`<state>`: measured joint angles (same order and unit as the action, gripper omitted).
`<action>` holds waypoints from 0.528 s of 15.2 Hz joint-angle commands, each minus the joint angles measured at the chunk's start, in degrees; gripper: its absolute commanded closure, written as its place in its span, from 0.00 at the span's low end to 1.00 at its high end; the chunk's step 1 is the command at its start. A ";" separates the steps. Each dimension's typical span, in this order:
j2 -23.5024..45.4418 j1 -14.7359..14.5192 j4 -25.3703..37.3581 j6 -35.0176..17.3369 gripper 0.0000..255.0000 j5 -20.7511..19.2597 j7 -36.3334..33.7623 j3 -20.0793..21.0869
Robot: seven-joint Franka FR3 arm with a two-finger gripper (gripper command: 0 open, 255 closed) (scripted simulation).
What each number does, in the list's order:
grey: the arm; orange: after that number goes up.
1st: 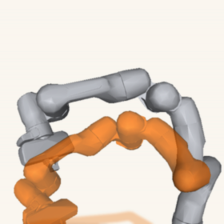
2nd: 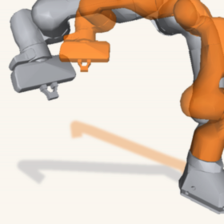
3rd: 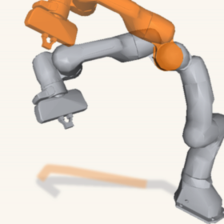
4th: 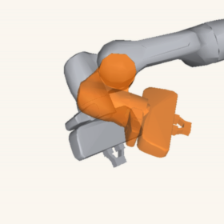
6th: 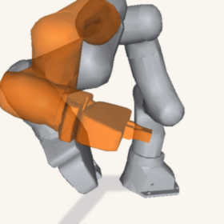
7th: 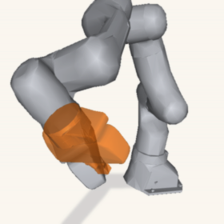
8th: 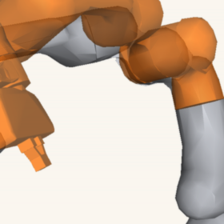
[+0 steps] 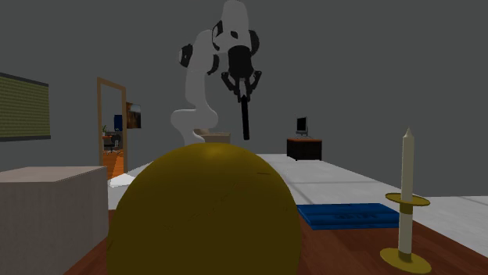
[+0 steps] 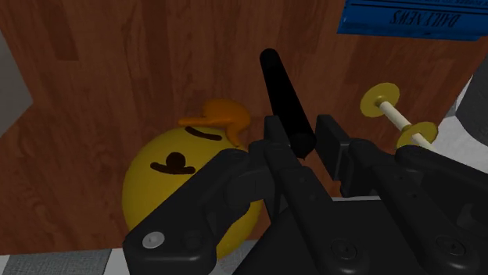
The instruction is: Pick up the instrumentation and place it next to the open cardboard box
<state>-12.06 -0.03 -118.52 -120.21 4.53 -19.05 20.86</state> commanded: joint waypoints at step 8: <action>-2.46 4.28 -3.30 -0.07 1.00 2.00 14.07 -8.77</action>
<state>-14.47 3.70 -121.64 -120.24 6.40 -6.73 13.15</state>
